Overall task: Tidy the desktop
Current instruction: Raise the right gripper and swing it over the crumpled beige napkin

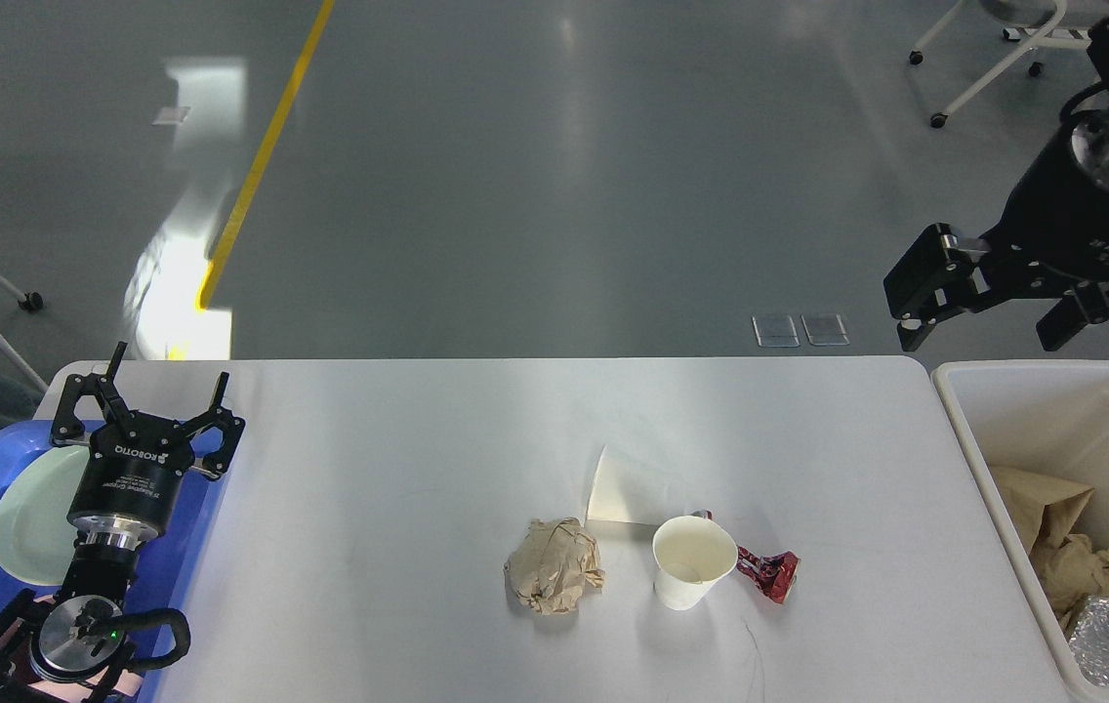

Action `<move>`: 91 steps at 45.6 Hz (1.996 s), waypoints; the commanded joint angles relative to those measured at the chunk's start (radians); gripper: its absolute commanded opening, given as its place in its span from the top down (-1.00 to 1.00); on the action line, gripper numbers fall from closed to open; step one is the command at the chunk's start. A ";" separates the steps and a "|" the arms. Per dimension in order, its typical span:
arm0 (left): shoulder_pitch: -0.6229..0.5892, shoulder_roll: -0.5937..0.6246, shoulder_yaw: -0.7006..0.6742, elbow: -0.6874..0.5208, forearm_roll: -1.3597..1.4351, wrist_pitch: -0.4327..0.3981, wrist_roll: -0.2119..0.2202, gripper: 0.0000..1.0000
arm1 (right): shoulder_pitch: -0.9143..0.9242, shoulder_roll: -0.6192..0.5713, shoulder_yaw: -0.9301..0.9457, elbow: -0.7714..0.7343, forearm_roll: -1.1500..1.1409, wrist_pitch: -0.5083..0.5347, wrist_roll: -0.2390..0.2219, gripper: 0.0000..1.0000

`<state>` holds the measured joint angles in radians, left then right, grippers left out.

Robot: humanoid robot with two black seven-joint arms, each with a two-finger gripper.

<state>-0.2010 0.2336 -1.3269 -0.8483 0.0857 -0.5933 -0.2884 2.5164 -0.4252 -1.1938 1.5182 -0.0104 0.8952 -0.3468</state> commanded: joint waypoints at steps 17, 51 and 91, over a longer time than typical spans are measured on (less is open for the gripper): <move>0.000 0.000 0.000 0.000 0.000 0.000 0.002 -0.93 | 0.128 0.086 -0.078 0.149 0.168 -0.047 0.002 -1.00; 0.000 0.000 0.000 0.000 0.000 0.000 0.002 -0.93 | -0.096 0.181 0.226 -0.016 0.168 -0.056 0.005 -1.00; 0.000 0.000 0.000 0.000 0.000 0.000 0.002 -0.93 | -0.925 0.591 0.559 -0.432 -0.203 -0.499 0.002 -1.00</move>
<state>-0.2009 0.2332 -1.3269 -0.8483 0.0858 -0.5933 -0.2870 1.7177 0.1274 -0.6343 1.2145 -0.1910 0.4021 -0.3452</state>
